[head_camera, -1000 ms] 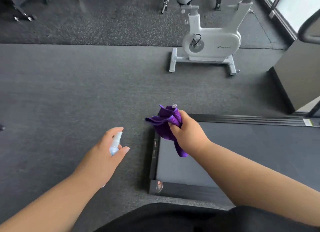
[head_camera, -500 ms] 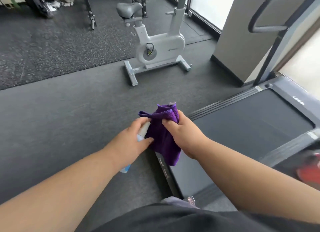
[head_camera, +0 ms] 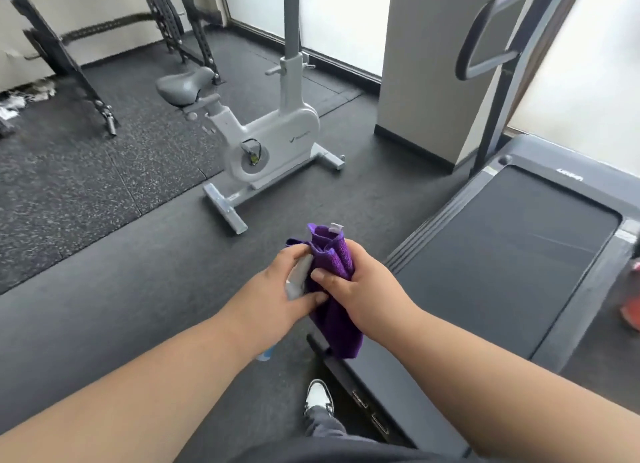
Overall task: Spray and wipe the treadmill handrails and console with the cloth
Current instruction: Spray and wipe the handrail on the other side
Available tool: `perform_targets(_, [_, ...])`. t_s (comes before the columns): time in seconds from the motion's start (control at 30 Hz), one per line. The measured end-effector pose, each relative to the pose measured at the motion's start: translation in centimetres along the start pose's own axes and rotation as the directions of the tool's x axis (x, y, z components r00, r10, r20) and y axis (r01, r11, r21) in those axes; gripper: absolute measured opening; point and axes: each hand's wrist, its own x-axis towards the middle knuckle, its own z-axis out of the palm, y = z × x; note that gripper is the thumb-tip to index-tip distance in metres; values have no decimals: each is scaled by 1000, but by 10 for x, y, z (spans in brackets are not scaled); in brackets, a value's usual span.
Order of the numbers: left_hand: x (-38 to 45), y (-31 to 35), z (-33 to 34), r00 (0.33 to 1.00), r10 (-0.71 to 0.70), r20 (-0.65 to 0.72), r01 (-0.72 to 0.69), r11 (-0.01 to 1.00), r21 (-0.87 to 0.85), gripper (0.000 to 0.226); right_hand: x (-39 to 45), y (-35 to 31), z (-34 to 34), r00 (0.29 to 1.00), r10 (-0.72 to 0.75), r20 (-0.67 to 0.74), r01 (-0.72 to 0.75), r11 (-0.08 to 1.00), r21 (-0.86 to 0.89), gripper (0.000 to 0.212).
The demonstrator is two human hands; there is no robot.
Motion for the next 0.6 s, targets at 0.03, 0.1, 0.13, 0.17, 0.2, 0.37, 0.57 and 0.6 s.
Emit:
perform_targets(0.03, [22,-2,-12,1000,5,9,-5,999,33,70,25,-2,-3,1000,9,-10,-9,1000,-14,39])
perform_targets(0.1, [63,-8,-35,1000,20,14,-21,997,72,74,72,-8,-13,999,22,-27,-24,998,-62,38])
perform_targets(0.13, [83,-12,-46,1000,24,17,-25,996,81,74,94,-11,-19,999,27,-40,-30,996,-86,35])
perform_targets(0.17, [101,-14,-56,1000,17,18,-18,996,91,74,114,-13,-24,998,32,-53,-37,993,-113,31])
perform_targets(0.2, [119,-16,-66,1000,6,19,-8,995,103,75,132,-14,-29,997,35,-69,-45,989,-144,28])
perform_targets(0.37, [205,-18,-98,999,21,48,-25,996,82,76,200,-10,-55,980,55,-191,-96,973,-211,29])
perform_targets(0.57, [304,-30,-111,988,83,127,-91,994,56,75,259,9,-82,931,132,-341,-199,965,-169,25])
perform_targets(0.6, [323,-33,-112,985,103,140,-110,993,47,74,269,12,-86,920,150,-363,-218,963,-156,25])
